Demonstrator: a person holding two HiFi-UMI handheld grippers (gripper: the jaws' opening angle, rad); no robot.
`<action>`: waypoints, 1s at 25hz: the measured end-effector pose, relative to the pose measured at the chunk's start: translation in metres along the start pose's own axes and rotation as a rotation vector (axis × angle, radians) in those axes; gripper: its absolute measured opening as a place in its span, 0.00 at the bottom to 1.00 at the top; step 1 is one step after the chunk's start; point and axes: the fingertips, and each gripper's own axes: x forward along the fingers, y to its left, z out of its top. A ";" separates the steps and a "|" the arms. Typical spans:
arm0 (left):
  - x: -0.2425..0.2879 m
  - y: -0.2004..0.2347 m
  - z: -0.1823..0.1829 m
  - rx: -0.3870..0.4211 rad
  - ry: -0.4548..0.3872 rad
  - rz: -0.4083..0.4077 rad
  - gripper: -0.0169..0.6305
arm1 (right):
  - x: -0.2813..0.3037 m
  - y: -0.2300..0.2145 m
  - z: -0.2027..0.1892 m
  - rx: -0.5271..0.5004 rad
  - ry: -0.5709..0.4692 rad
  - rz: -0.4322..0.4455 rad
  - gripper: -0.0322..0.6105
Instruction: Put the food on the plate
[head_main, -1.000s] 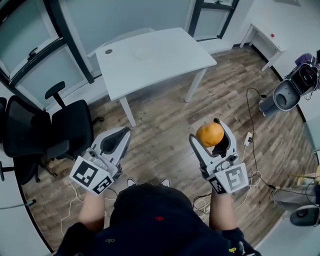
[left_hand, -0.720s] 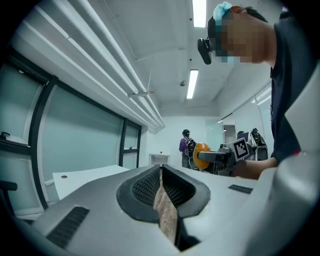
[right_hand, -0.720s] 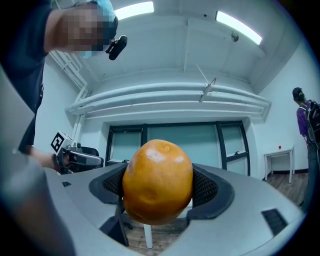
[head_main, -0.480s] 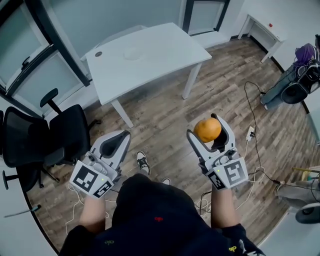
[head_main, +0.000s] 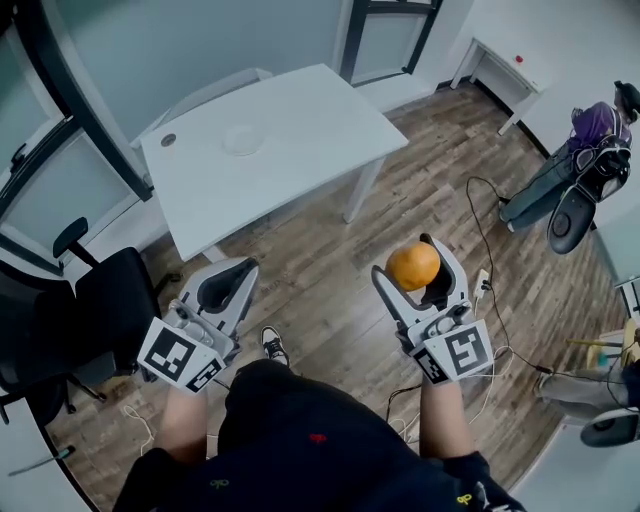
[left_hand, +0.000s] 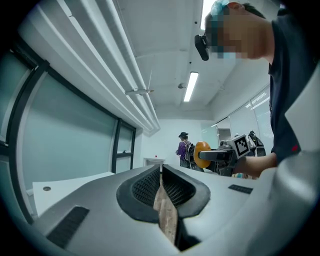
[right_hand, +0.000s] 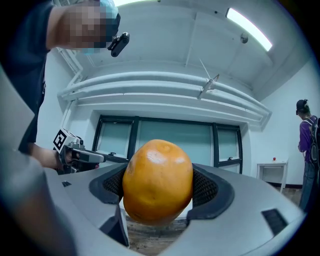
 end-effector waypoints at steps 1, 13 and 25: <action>0.006 0.016 0.003 -0.001 -0.006 0.004 0.08 | 0.016 -0.003 0.001 -0.005 0.002 0.001 0.63; 0.014 0.190 0.018 -0.006 -0.014 0.063 0.08 | 0.195 0.008 0.001 -0.006 0.001 0.049 0.63; 0.022 0.285 0.011 -0.028 0.005 0.184 0.08 | 0.315 0.000 -0.020 0.026 0.022 0.166 0.63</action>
